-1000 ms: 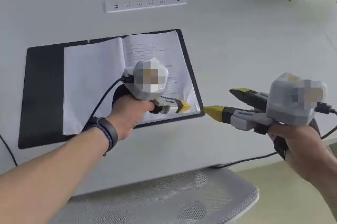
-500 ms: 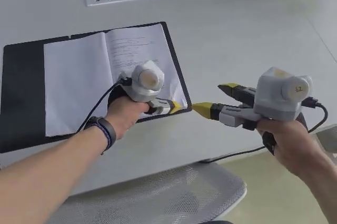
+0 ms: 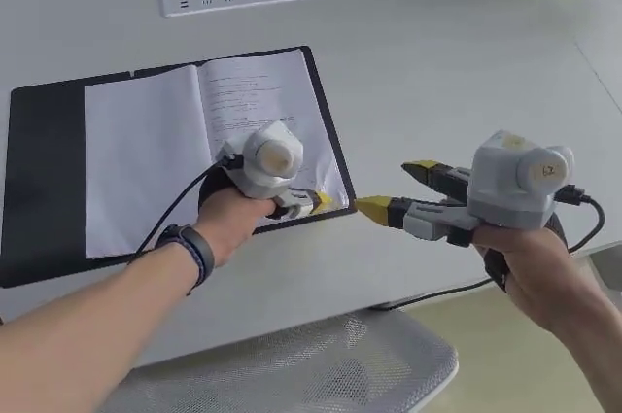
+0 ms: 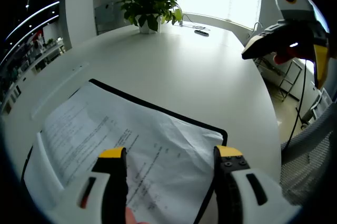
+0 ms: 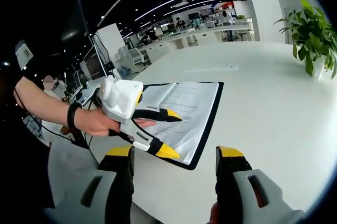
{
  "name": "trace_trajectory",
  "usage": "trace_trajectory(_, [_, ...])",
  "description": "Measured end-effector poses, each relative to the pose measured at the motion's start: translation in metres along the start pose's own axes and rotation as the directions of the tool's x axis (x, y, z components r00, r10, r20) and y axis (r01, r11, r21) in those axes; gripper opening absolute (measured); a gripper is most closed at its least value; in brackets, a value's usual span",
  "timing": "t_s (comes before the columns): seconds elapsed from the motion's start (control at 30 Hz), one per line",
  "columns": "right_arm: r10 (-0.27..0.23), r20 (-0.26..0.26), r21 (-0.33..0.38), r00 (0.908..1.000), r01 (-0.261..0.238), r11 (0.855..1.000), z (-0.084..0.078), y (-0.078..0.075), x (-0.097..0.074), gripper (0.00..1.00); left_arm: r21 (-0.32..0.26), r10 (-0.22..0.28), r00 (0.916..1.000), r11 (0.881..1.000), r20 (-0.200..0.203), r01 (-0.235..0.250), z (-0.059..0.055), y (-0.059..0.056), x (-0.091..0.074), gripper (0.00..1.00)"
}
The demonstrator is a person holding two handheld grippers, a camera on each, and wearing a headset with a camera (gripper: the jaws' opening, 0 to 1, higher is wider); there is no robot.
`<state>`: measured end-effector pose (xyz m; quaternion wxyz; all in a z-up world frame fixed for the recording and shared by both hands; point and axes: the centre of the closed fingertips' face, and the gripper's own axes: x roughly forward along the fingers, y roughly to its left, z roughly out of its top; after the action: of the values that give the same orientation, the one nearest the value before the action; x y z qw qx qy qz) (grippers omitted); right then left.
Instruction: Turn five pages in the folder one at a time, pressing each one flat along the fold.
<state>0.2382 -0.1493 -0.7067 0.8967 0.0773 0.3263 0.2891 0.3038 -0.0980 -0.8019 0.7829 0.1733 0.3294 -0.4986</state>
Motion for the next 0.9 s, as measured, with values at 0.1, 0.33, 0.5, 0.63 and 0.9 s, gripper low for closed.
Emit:
trace_trajectory(0.1, [0.004, 0.0, 0.002, 1.0, -0.004, 1.0, 0.0, 0.001, 0.001, 0.61, 0.025, 0.015, 0.9999, 1.0, -0.001, -0.015, -0.003, 0.003, 0.003, 0.67])
trace_trajectory(0.33, [0.009, 0.002, 0.0, 1.0, -0.009, 1.0, 0.001, -0.001, 0.004, 0.6, 0.025, 0.018, 0.9996, 1.0, 0.024, -0.019, -0.003, 0.008, 0.005, 0.66])
trace_trajectory(0.5, [0.02, -0.012, -0.01, 0.9997, -0.021, 1.0, 0.0, -0.003, 0.012, 0.6, 0.024, 0.016, 0.9995, 1.0, 0.026, -0.016, -0.003, 0.008, 0.004, 0.65])
trace_trajectory(0.63, [0.032, -0.016, -0.009, 0.9994, -0.032, 0.999, -0.001, -0.005, 0.019, 0.6, 0.02, 0.012, 0.9995, 1.0, 0.029, -0.012, -0.002, 0.006, 0.002, 0.65])
trace_trajectory(0.9, [0.074, -0.031, -0.003, 0.9968, -0.074, 0.997, 0.001, -0.008, 0.046, 0.57, 0.018, 0.009, 0.9993, 1.0, 0.037, -0.009, -0.001, 0.005, 0.0, 0.64])
